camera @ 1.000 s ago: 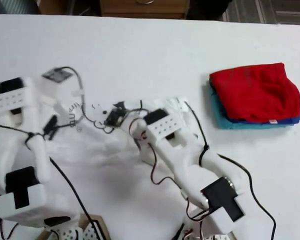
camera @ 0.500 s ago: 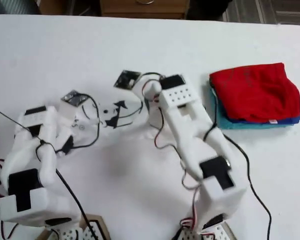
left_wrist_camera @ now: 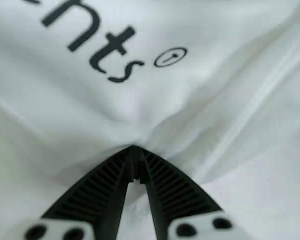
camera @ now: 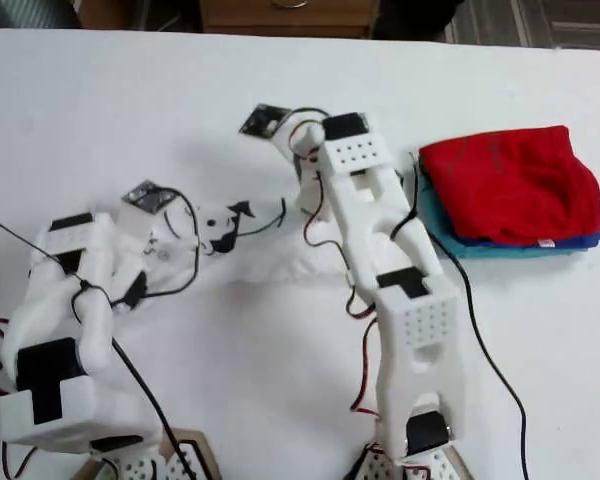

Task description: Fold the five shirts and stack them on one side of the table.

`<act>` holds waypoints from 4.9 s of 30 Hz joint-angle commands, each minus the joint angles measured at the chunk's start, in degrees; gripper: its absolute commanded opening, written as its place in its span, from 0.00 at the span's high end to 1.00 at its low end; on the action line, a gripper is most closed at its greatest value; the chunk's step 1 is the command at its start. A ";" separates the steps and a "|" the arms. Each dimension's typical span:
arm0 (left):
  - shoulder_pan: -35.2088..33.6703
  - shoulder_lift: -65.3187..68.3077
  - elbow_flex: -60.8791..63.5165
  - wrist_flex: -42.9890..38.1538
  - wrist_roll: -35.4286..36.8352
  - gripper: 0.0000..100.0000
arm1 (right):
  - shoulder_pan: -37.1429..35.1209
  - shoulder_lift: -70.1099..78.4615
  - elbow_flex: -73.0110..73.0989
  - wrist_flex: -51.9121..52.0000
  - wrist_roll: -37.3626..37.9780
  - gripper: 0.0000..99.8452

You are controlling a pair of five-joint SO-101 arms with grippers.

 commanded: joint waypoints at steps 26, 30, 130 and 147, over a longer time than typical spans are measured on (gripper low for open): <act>0.53 -0.18 0.22 -1.76 0.26 0.97 | -6.29 -31.16 32.00 3.65 -8.53 0.98; 0.53 -0.18 0.22 -1.76 0.26 0.97 | -7.96 -31.25 39.91 -6.02 -8.79 0.98; 0.62 -0.09 0.22 -1.85 0.26 0.97 | -8.92 -11.30 7.74 -4.00 -28.04 0.98; 0.62 -0.09 0.22 -1.85 0.26 0.97 | -14.64 -5.05 6.59 -9.19 -28.22 0.98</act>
